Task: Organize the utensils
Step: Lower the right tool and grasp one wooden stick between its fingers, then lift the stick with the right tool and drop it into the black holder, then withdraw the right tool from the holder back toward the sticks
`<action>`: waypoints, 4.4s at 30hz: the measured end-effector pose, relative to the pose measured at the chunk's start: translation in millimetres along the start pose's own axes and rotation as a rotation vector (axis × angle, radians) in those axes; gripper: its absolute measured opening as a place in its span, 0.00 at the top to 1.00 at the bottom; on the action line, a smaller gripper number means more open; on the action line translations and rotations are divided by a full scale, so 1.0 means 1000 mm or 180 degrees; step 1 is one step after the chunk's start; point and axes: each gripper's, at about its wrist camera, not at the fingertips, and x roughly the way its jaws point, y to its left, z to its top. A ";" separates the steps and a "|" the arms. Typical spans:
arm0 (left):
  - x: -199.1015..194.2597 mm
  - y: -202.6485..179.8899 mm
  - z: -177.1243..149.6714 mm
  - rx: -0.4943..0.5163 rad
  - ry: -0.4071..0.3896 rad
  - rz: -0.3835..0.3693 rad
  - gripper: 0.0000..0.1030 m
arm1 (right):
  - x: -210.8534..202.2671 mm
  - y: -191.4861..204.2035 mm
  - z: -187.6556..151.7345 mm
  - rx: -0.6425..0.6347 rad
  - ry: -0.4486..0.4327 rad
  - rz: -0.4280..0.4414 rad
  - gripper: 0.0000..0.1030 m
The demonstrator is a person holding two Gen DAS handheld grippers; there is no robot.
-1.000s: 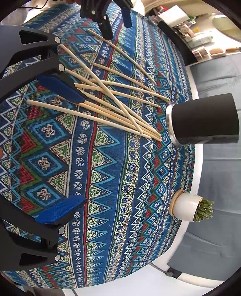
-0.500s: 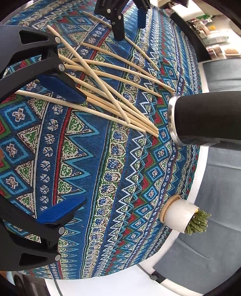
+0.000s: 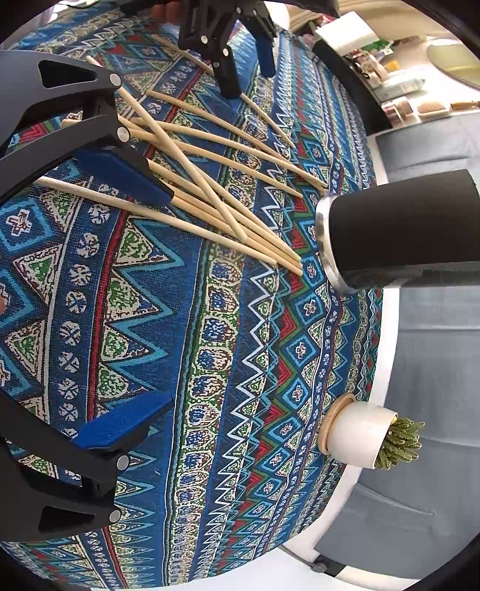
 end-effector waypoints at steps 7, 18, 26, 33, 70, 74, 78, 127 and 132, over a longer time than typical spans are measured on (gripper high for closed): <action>0.001 -0.001 0.001 -0.0002 0.0000 0.0005 0.04 | 0.000 0.000 0.002 0.0007 0.0001 0.0001 0.06; 0.000 -0.003 0.000 -0.0025 -0.0005 0.0050 0.04 | 0.000 0.000 0.002 -0.0017 -0.0003 -0.0010 0.11; -0.010 0.005 0.002 0.0187 -0.0017 -0.0103 0.52 | -0.014 -0.005 0.002 -0.0203 0.0074 0.0185 0.96; -0.014 0.034 0.001 0.0041 0.0122 -0.0163 0.95 | -0.021 -0.034 -0.005 0.0045 0.0060 0.0286 0.96; -0.133 0.054 0.175 -0.0035 -0.2305 -0.1247 0.95 | -0.140 -0.014 0.158 0.0344 -0.2310 0.1173 0.95; -0.123 0.052 0.196 -0.0135 -0.2645 -0.1515 0.95 | -0.133 -0.018 0.175 0.0557 -0.2801 0.1438 0.95; -0.109 0.049 0.213 -0.0215 -0.2774 -0.1692 0.95 | -0.117 -0.018 0.194 0.0689 -0.3000 0.1527 0.95; -0.069 0.040 0.146 0.0156 -0.2393 -0.1085 0.50 | -0.059 0.015 0.147 0.0170 -0.2361 0.0514 0.74; -0.088 0.046 0.134 0.0091 -0.2288 -0.0942 0.10 | -0.081 0.001 0.136 0.0373 -0.2453 0.0309 0.42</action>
